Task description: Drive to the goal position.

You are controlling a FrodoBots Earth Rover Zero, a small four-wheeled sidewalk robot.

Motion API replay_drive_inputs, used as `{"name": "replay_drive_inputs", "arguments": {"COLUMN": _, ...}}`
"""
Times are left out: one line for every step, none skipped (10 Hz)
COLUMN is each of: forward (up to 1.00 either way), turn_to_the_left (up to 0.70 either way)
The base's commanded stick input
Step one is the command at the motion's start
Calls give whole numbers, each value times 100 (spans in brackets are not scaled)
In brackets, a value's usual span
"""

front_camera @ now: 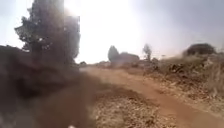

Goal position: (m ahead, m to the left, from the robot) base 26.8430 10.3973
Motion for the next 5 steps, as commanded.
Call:
{"name": "replay_drive_inputs", "arguments": {"forward": 70, "turn_to_the_left": 0}}
{"name": "replay_drive_inputs", "arguments": {"forward": 70, "turn_to_the_left": 0}}
{"name": "replay_drive_inputs", "arguments": {"forward": 67, "turn_to_the_left": 0}}
{"name": "replay_drive_inputs", "arguments": {"forward": 57, "turn_to_the_left": 0}}
{"name": "replay_drive_inputs", "arguments": {"forward": 47, "turn_to_the_left": 0}}
